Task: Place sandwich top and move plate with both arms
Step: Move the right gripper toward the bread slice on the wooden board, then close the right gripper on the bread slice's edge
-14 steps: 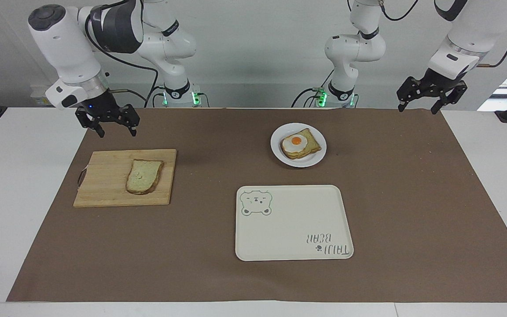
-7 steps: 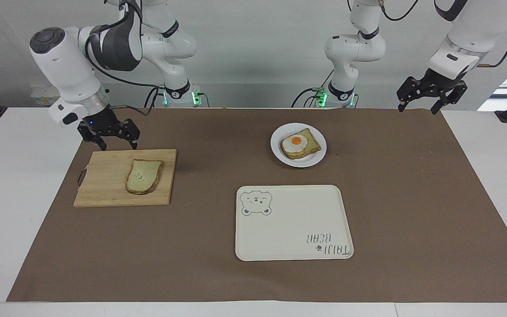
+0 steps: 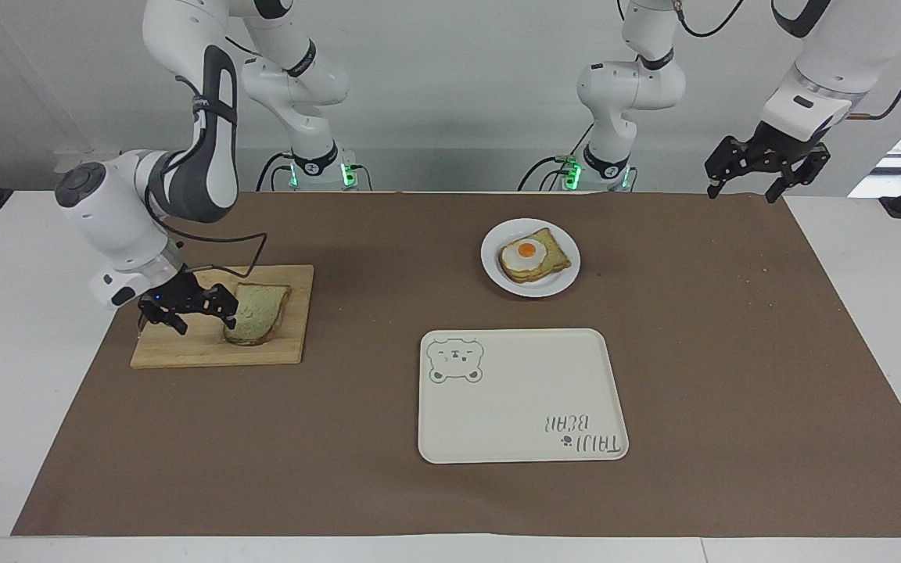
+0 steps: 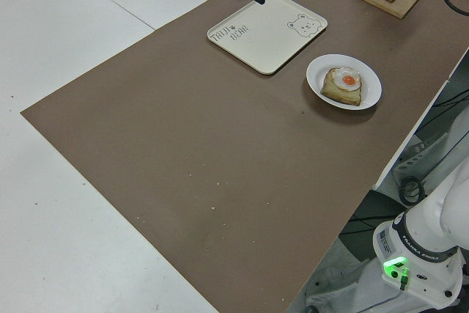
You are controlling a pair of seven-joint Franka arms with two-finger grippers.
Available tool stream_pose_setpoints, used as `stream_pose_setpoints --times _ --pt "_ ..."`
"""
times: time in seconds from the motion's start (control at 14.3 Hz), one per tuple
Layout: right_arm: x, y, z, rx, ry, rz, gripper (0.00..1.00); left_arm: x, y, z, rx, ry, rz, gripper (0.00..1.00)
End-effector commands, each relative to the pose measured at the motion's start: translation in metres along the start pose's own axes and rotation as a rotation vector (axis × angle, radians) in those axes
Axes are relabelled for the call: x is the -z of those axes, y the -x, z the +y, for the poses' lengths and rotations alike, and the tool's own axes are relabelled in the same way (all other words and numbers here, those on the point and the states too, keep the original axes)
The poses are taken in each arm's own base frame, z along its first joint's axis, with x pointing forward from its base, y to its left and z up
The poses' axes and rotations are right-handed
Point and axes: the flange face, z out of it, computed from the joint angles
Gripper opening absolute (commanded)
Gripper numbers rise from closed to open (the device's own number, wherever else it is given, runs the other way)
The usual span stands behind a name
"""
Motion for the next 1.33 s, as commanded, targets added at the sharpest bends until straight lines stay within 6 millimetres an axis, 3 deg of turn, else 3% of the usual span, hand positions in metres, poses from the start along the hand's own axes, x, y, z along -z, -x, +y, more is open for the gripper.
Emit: stream_pose_setpoints --times 0.0,0.07,0.35,0.77,0.91,1.05,1.12,1.26 --pt "-0.027 0.012 0.017 -0.025 -0.046 -0.005 1.00 0.002 0.002 -0.001 0.004 -0.009 0.000 1.00" --pt "-0.039 0.017 0.025 -0.022 -0.080 -0.010 1.00 0.002 0.002 -0.002 0.007 -0.007 0.000 1.00" --pt "-0.060 0.032 0.025 -0.017 -0.127 -0.041 1.00 0.002 0.002 -0.004 0.011 -0.007 0.000 1.00" --pt "-0.061 0.039 0.023 0.008 -0.153 -0.082 0.97 0.002 0.003 -0.004 0.010 -0.007 -0.001 1.00" --pt "-0.059 0.039 0.023 0.011 -0.152 -0.080 0.56 0.003 0.003 -0.004 0.010 -0.007 0.002 1.00" --pt "-0.060 0.039 0.022 0.015 -0.152 -0.082 0.07 0.003 0.003 -0.004 0.010 -0.007 0.002 1.00" --pt "-0.060 0.038 0.022 0.013 -0.149 -0.082 0.00 0.003 0.003 -0.004 0.010 -0.007 0.002 1.00" --pt "-0.061 0.039 0.021 0.008 -0.145 -0.086 0.00 0.003 0.003 -0.004 0.011 -0.007 0.002 1.00"
